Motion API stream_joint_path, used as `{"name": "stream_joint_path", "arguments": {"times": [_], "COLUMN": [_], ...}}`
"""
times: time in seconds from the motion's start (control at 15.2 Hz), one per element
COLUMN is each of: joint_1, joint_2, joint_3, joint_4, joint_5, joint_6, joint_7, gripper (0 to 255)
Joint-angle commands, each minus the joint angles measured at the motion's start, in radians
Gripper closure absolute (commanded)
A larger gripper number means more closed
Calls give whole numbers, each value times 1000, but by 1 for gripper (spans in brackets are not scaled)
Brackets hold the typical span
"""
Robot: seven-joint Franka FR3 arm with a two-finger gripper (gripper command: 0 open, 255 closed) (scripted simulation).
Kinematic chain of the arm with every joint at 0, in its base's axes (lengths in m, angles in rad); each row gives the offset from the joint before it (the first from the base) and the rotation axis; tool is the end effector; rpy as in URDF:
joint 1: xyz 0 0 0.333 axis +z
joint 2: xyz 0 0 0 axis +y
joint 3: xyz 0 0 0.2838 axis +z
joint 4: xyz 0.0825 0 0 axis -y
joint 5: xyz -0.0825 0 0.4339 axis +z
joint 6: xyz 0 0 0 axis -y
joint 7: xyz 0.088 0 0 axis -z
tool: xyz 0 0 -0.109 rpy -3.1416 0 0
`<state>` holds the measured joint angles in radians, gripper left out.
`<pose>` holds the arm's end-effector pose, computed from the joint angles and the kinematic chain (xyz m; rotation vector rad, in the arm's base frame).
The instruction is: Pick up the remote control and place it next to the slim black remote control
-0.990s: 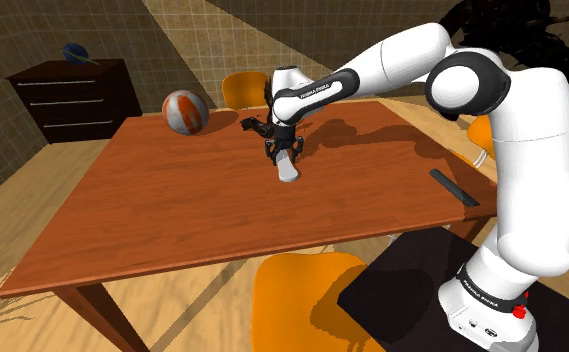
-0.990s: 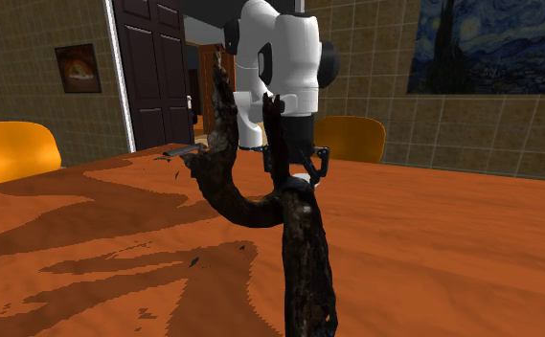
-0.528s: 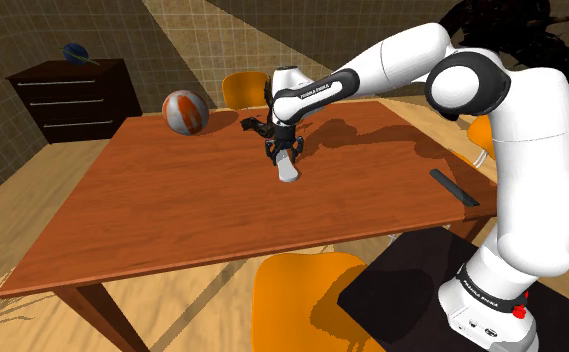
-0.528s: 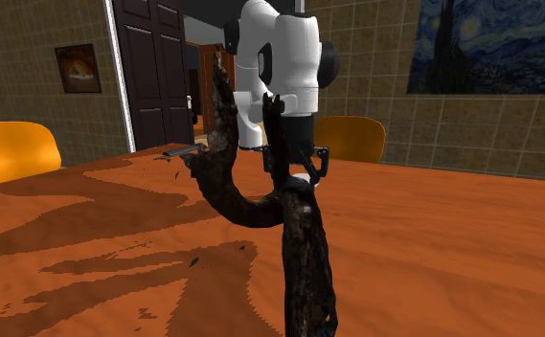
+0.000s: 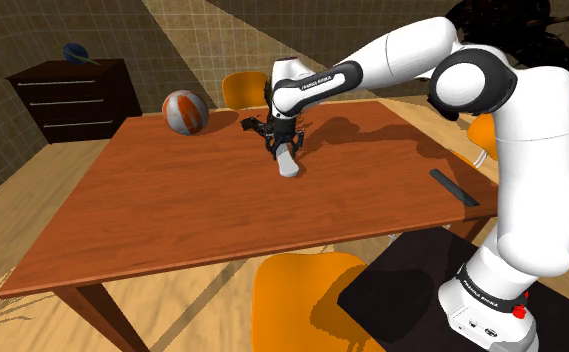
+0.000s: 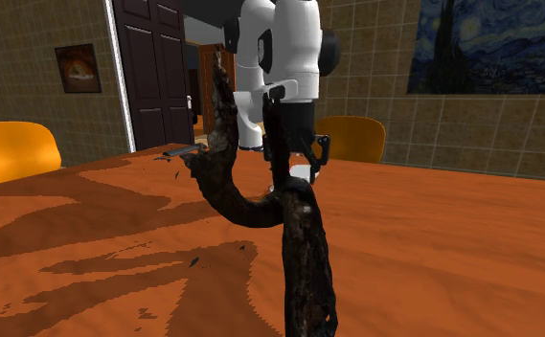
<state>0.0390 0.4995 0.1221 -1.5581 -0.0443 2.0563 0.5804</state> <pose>0.7109 0.1039 0.3056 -3.0563 0.6411 0.0071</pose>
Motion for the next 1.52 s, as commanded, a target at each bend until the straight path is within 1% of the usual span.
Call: {"name": "stream_joint_path", "arguments": {"times": [0.0,0.66,1.06,1.45], "joint_1": [0,-1,-86,-165], "joint_2": [-11,-45,-199,-318], "joint_3": [1,3,-22,-63], "joint_4": [13,89,-137,-302], "joint_5": [1,6,33,54], "joint_6": [-24,-134,-61,-17], "joint_7": [-1,-3,-114,-238], "gripper": [255,255,255,255]}}
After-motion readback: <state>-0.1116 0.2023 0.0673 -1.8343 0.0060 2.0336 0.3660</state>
